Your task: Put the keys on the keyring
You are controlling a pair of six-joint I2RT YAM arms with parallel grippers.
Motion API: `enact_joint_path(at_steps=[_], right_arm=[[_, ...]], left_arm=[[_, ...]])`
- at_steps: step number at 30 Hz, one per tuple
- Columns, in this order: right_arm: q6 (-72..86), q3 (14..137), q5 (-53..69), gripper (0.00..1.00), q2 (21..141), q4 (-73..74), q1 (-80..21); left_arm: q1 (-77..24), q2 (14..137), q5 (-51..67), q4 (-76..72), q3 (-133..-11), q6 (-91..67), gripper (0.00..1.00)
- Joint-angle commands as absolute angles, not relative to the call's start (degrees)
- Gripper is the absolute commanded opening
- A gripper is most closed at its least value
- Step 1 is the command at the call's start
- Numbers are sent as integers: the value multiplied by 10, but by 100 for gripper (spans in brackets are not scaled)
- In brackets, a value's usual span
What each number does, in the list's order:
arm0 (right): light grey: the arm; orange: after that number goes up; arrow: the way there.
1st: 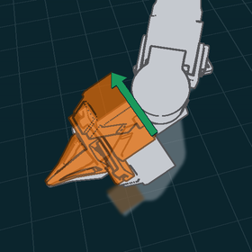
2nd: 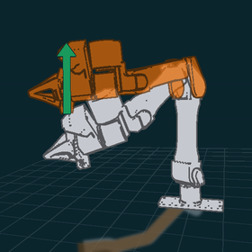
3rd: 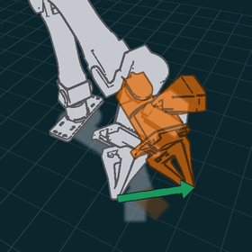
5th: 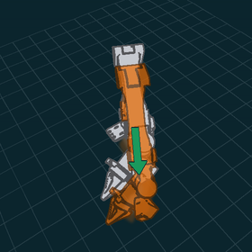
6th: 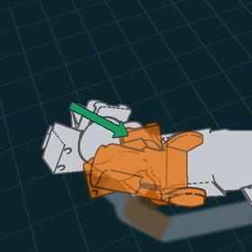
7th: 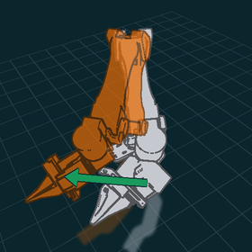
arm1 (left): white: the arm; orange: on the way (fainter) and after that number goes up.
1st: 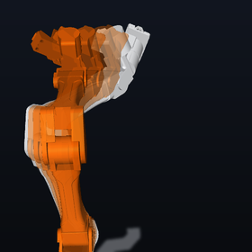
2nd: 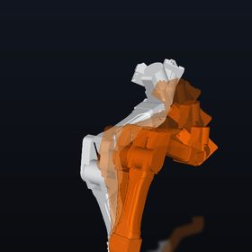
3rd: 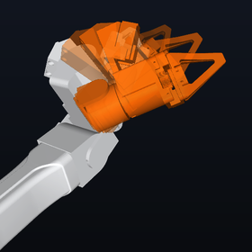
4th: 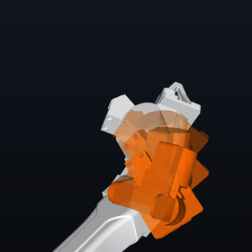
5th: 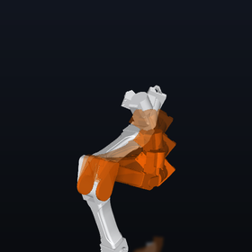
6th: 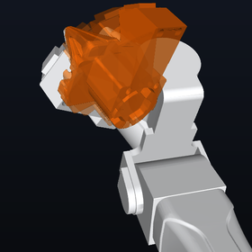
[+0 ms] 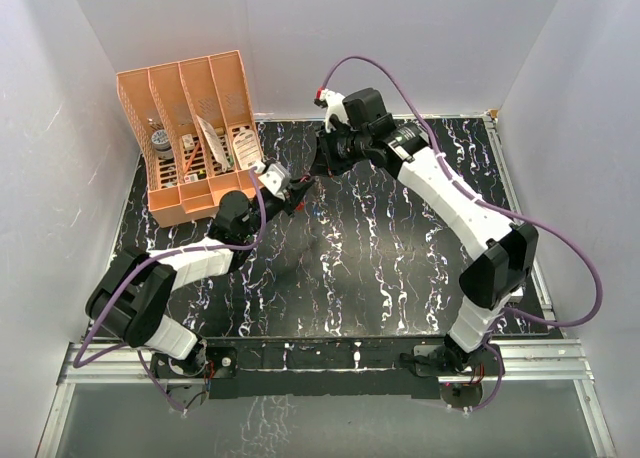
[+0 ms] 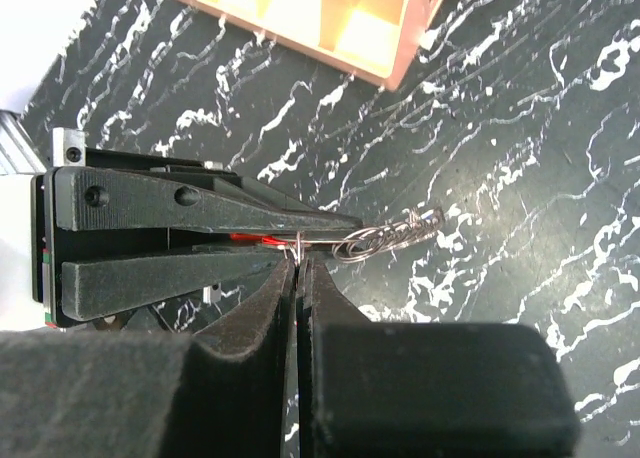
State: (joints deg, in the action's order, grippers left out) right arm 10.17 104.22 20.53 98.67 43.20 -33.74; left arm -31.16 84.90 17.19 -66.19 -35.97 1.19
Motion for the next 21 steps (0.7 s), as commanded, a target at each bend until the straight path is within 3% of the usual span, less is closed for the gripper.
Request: enact_joint_path(at_steps=[1, 9, 12, 21], right_arm=[[74, 1122, 202, 0, 1003, 508, -332], [58, 1185, 192, 0, 1049, 575, -332], [53, 1196, 194, 0, 1057, 588, -332], [45, 1190, 202, 0, 1053, 605, -332]], left_arm=[[-303, 852, 180, -643, -355, 64, 0], [-303, 874, 175, -649, -371, 67, 7], [-303, 881, 177, -655, -379, 62, 14], [-303, 913, 189, -668, -412, 51, 17]])
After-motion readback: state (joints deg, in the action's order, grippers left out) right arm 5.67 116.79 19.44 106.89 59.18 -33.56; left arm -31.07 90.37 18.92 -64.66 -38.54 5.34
